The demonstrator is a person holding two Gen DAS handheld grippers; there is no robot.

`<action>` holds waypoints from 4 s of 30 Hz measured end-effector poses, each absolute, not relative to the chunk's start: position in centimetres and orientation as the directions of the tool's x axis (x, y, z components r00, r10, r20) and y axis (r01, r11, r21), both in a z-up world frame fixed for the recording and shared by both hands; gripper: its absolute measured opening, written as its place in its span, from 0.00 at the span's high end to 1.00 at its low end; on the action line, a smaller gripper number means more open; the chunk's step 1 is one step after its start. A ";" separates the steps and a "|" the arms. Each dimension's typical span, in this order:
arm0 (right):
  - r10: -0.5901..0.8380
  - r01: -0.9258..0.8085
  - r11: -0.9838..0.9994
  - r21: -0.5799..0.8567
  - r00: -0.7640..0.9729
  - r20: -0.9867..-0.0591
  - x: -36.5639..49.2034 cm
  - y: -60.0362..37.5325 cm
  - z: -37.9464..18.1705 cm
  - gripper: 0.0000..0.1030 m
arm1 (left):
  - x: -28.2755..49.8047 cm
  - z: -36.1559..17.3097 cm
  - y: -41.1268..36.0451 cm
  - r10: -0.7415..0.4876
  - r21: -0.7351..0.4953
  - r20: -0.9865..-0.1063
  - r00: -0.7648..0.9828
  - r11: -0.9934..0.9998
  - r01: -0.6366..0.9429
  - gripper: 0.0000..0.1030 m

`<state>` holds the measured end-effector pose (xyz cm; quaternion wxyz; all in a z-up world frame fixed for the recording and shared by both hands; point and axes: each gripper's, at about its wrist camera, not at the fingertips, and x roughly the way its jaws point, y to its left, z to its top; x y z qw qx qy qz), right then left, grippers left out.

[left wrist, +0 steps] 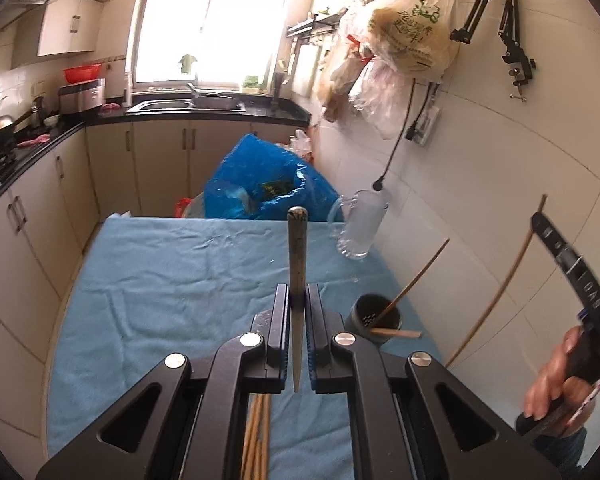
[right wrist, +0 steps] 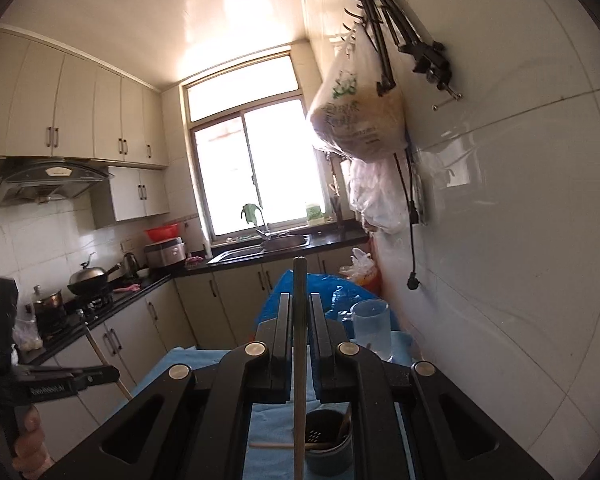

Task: Organize utensils
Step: 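Carry both chopsticks over the black cup and release them inside, then move both open tools back toward the remaining chopsticks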

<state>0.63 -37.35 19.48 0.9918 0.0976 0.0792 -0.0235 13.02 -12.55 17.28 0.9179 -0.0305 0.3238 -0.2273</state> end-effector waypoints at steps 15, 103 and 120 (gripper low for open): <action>-0.082 0.107 0.971 0.212 0.989 -0.123 7.7 -40.3 18.5 0.92 | 19.0 19.5 -20.9 -0.533 -0.259 -0.541 0.651 0.842 0.474 0.93; 0.225 -0.043 0.974 0.223 0.329 -0.917 16.6 -22.2 -5.8 0.90 | 14.1 -2.5 -1.0 -0.295 -0.228 -0.863 0.410 0.952 0.205 0.74; 0.183 -0.068 0.983 0.170 0.312 -0.932 13.3 -26.7 -5.7 0.88 | 21.2 -5.3 -11.0 -0.205 -0.064 -0.935 0.290 0.900 0.430 0.71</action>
